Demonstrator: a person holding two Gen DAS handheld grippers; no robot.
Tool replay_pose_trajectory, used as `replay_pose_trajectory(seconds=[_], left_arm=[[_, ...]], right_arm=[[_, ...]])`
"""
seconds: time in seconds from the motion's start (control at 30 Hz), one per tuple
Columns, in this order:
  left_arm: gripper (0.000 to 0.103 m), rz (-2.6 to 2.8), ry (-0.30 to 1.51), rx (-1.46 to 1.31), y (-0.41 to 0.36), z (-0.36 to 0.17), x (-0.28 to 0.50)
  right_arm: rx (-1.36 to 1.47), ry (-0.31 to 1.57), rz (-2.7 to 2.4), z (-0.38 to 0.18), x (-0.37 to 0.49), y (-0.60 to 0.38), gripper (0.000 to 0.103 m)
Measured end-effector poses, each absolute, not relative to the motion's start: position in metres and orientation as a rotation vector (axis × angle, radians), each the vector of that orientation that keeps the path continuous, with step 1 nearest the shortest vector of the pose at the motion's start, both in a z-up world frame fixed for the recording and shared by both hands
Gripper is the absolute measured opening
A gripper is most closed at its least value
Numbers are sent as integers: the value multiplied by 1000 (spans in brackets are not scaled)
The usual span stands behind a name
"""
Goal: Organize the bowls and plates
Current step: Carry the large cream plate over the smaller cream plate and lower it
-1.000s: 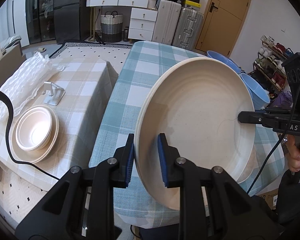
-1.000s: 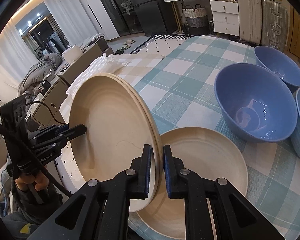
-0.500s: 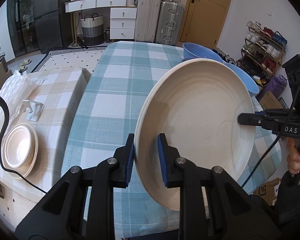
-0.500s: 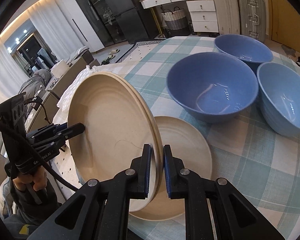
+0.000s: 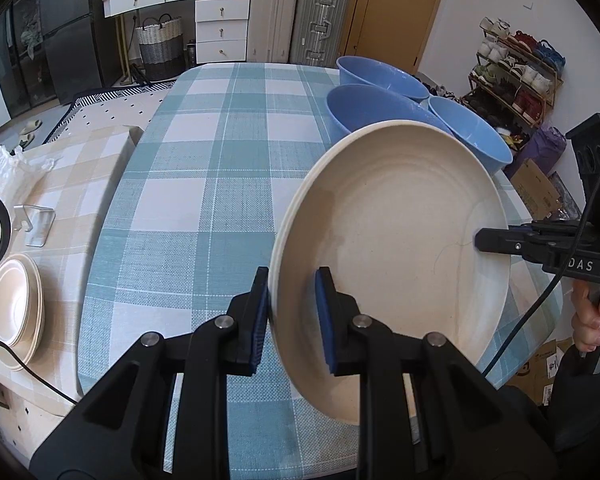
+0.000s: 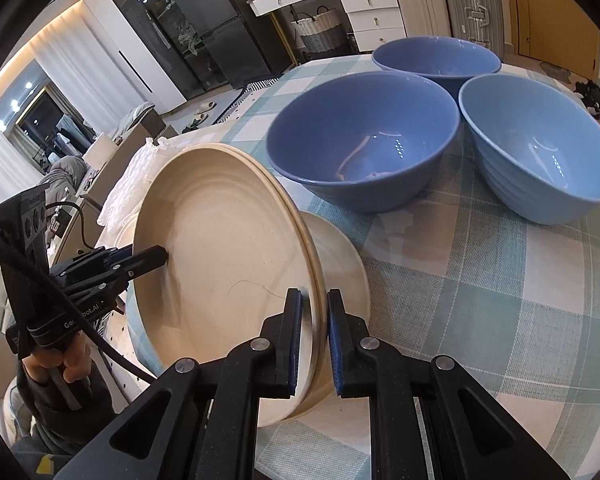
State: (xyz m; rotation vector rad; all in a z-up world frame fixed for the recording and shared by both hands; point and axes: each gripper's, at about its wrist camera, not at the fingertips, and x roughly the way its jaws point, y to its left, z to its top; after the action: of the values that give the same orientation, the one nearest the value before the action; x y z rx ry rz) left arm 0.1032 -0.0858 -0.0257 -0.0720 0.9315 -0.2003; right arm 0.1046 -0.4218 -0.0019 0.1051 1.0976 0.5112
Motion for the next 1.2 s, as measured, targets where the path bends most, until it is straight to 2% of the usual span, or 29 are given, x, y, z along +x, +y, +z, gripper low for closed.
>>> replay_pose_trajectory(seconds=[0.53, 0.8, 1.2], left_arm=[[19, -180, 994, -58, -86, -59, 116], [16, -171, 1032, -71, -81, -78, 118], [16, -146, 1034, -87, -72, -81, 118]], right_arm=[[59, 1137, 480, -27, 111, -410, 13], [-27, 1133, 432, -33, 111, -398, 15], [-61, 1144, 411, -39, 112, -396, 17]])
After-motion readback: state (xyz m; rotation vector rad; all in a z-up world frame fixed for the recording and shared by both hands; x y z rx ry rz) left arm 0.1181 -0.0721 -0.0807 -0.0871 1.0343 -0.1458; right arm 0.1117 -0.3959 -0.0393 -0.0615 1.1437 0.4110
